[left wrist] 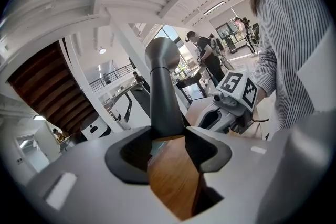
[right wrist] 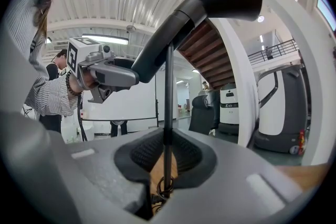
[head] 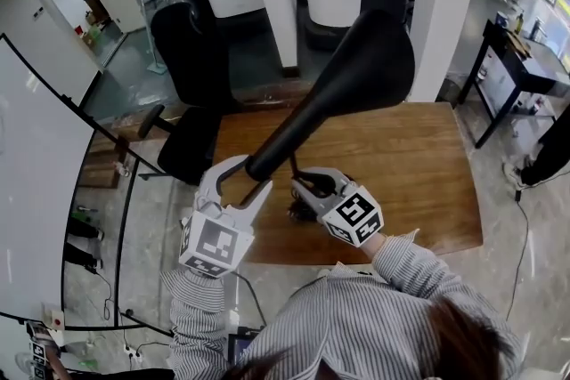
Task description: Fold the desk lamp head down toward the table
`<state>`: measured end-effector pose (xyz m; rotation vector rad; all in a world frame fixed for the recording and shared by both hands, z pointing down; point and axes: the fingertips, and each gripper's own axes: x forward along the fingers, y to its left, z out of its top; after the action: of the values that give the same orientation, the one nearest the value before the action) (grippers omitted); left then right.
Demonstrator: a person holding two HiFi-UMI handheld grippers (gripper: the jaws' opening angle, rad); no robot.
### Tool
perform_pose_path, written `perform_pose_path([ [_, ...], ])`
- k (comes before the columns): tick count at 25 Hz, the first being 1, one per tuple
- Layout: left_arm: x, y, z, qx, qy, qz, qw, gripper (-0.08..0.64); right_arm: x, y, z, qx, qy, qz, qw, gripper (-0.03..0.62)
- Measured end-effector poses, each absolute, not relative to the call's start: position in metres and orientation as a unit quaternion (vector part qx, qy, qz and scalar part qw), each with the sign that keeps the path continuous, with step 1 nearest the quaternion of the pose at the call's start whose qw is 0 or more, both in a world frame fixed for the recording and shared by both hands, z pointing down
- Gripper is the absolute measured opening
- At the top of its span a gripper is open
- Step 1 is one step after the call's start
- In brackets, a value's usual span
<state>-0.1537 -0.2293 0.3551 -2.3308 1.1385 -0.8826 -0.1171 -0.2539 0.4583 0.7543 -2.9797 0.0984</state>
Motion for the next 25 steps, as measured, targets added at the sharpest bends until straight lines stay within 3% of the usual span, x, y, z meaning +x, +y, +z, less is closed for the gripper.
perform_pose_path([
  [25,-0.163,-0.219,0.302,-0.791,0.376,-0.39,0.284,0.204,-0.119,-0.255,0.459,0.254,-0.966,0.035,0.028,0.048],
])
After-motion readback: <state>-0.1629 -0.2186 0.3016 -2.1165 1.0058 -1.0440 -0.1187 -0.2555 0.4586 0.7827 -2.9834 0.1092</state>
